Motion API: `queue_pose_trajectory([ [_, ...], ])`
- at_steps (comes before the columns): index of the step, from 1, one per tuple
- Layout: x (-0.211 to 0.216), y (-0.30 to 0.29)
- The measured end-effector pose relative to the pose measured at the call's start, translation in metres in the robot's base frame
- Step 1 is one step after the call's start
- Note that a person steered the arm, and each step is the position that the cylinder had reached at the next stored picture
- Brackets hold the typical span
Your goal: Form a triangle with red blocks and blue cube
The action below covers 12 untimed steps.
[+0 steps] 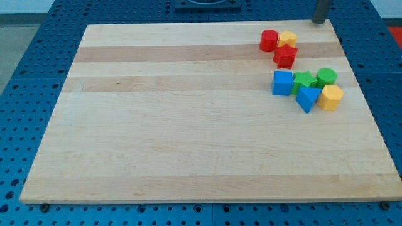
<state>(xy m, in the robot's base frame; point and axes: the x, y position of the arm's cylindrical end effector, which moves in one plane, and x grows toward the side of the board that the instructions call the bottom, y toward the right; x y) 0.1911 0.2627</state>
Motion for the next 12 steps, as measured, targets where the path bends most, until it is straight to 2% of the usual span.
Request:
queue_pose_trajectory([
  [3,0.005,-0.077],
  [5,0.028,-0.095],
  [7,0.169,-0.094],
  [8,0.223,-0.094],
  [9,0.228,-0.096],
  [12,0.04,-0.114],
])
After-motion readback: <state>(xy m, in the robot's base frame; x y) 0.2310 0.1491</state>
